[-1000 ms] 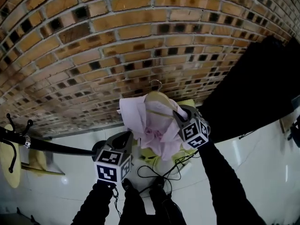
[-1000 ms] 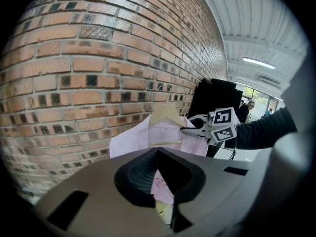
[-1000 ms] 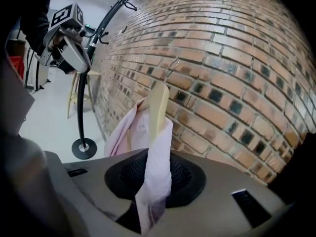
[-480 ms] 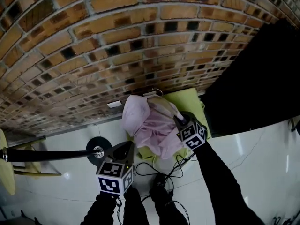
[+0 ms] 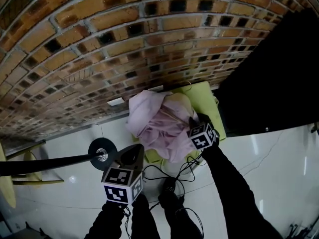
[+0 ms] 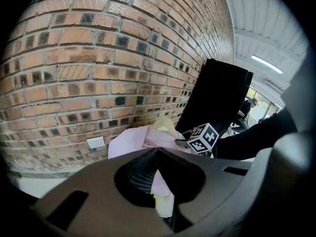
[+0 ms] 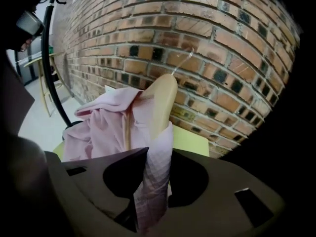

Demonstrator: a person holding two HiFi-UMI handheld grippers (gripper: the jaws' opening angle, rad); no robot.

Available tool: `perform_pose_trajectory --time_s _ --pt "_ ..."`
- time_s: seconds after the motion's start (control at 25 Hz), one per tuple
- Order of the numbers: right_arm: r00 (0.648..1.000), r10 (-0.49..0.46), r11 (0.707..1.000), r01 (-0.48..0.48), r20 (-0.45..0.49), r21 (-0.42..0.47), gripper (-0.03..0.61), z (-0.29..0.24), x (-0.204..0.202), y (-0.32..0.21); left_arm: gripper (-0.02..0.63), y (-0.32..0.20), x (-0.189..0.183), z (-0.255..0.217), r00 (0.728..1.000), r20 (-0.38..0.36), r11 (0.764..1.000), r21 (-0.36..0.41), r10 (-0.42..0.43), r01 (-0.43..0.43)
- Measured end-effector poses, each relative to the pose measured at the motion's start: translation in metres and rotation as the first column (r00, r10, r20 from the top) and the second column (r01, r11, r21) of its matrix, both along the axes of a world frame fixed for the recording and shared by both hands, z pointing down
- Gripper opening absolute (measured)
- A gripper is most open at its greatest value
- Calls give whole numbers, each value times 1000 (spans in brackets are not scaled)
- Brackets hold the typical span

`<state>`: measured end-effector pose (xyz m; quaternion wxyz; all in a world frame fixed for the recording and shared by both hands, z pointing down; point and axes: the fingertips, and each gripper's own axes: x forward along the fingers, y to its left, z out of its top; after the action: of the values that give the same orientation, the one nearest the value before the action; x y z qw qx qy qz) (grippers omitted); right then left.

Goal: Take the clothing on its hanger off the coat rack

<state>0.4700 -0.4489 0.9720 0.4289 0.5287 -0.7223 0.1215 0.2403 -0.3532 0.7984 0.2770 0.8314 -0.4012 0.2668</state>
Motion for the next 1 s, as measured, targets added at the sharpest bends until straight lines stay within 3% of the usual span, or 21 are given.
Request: perform_pose_trajectory --time_s 0.12,0.2,0.28,0.4,0.68,0.92,1.0 --pt "995 94 995 -93 -38 32 166 1 20 -4 0 -1 5 4 1000 0 1000 -3 9 -9" --pt "987 149 987 -144 -56 74 169 -10 33 -4 0 0 9 3 1000 1 1000 -2 17 -17" --pt "982 183 978 -178 -38 113 210 -29 40 1 0 2 13 -3 1000 1 1000 0 27 -27" --pt "984 177 963 -177 17 202 208 -87 37 16 0 6 20 -29 999 -6 999 19 42 -42" --pt "983 112 904 -162 146 397 131 -290 7 74 0 22 36 -152 993 -37 983 149 111 -105" --pt "969 76 822 -194 234 536 5 -456 -17 123 0 42 38 -258 987 -81 955 273 140 -113" --pt "961 63 807 -207 268 553 5 -496 -28 137 0 50 37 -289 984 -101 944 311 148 -111"
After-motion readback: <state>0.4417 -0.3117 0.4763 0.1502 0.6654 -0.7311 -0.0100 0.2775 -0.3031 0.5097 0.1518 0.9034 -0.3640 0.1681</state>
